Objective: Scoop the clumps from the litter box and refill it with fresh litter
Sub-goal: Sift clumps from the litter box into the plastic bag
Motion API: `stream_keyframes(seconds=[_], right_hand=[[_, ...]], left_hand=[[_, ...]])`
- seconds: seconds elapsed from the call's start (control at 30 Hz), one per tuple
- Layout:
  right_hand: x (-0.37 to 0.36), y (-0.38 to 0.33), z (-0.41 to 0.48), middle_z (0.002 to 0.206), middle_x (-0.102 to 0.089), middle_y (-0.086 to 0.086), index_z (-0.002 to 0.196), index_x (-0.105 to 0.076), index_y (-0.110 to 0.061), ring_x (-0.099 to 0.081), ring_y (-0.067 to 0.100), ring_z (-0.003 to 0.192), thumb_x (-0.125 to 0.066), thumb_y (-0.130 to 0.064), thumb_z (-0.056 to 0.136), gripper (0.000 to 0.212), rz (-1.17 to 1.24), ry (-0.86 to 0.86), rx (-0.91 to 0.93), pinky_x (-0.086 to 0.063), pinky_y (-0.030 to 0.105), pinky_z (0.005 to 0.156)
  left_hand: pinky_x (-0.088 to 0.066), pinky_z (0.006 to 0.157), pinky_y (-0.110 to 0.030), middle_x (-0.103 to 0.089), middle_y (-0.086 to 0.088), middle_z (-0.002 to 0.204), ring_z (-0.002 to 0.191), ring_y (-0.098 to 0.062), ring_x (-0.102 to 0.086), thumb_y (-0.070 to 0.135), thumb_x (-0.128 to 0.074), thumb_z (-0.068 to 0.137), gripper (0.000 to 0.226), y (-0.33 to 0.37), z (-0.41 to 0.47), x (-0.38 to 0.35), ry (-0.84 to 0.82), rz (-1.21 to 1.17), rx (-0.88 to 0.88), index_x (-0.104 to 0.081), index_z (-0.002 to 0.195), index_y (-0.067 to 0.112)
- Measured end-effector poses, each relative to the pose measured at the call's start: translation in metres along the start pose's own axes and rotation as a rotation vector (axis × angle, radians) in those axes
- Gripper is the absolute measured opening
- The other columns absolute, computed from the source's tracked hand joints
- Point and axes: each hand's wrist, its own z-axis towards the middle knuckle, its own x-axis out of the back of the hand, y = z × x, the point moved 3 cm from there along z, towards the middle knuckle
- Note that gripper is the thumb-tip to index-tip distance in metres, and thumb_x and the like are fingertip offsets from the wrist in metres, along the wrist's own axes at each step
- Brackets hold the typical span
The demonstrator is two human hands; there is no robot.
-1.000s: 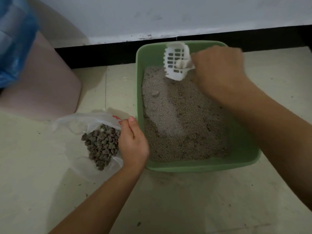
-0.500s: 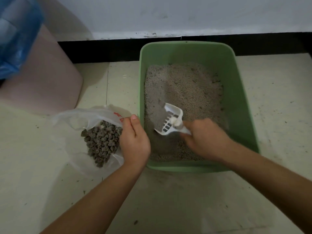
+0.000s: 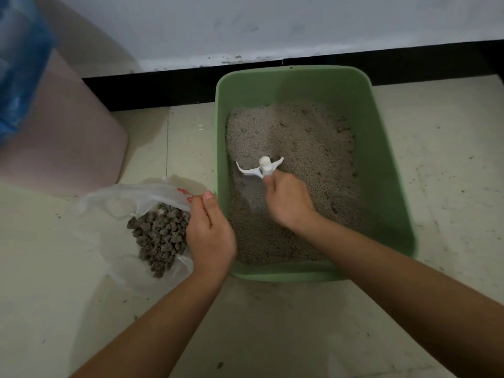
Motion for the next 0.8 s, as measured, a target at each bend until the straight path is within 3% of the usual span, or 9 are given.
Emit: stream_keyframes(seconds=[0.1, 0.2, 0.37, 0.53, 0.67, 0.8], right_hand=[[-0.007, 0.008, -0.017, 0.074, -0.059, 0.001, 0.090, -0.057, -0.014, -0.056, 0.017, 0.065, -0.041, -0.046, 0.101, 0.037, 0.091, 0.077, 0.116, -0.038, 0.029, 0.058], [-0.005, 0.015, -0.018, 0.064, -0.055, -0.004, 0.086, -0.059, -0.014, -0.050, 0.007, 0.055, -0.048, -0.046, 0.099, 0.036, 0.192, 0.115, 0.146, -0.032, 0.017, 0.049], [-0.001, 0.021, 0.006, 0.062, -0.053, -0.007, 0.109, -0.067, -0.016, -0.046, 0.006, 0.053, -0.050, -0.039, 0.101, 0.030, 0.251, 0.150, 0.181, -0.032, 0.024, 0.054], [0.025, 0.026, -0.014, 0.063, -0.056, -0.007, 0.106, -0.063, -0.028, -0.051, 0.008, 0.057, -0.051, -0.034, 0.101, 0.014, 0.298, 0.201, 0.339, -0.037, 0.021, 0.053], [0.039, 0.037, -0.038, 0.066, -0.054, -0.023, 0.104, -0.062, -0.031, -0.049, -0.002, 0.060, -0.054, -0.032, 0.100, 0.009, 0.273, 0.205, 0.400, -0.033, 0.011, 0.056], [0.043, 0.048, -0.050, 0.068, -0.053, -0.027, 0.112, -0.066, -0.020, -0.049, -0.005, 0.060, -0.056, -0.031, 0.098, 0.019, 0.230, 0.217, 0.417, -0.033, 0.009, 0.057]], left_hand=[[-0.033, 0.056, -0.008, -0.049, 0.004, 0.070, 0.062, 0.013, -0.047, 0.028, -0.031, 0.106, 0.032, -0.001, 0.001, 0.000, 0.007, 0.024, -0.008, -0.049, 0.090, 0.007], [-0.033, 0.056, -0.009, -0.047, 0.001, 0.068, 0.059, 0.009, -0.046, 0.029, -0.031, 0.106, 0.033, -0.002, 0.002, 0.000, 0.004, 0.033, -0.014, -0.048, 0.088, 0.007], [-0.032, 0.057, -0.003, -0.044, 0.011, 0.071, 0.062, 0.021, -0.045, 0.028, -0.031, 0.107, 0.027, 0.001, 0.001, 0.000, -0.016, 0.007, 0.017, -0.047, 0.093, 0.012], [-0.023, 0.057, -0.028, -0.043, 0.013, 0.071, 0.061, 0.021, -0.044, 0.028, -0.030, 0.107, 0.028, 0.004, -0.001, 0.001, -0.016, -0.011, 0.004, -0.048, 0.095, 0.010], [-0.027, 0.069, -0.024, -0.044, 0.016, 0.074, 0.066, 0.006, -0.042, 0.031, -0.028, 0.107, 0.036, 0.003, 0.000, 0.002, -0.003, -0.009, 0.028, -0.053, 0.105, 0.005], [-0.027, 0.077, -0.023, -0.041, 0.021, 0.079, 0.085, -0.011, -0.044, 0.033, -0.026, 0.107, 0.041, 0.004, -0.002, 0.003, -0.017, -0.030, 0.046, -0.054, 0.116, 0.005]])
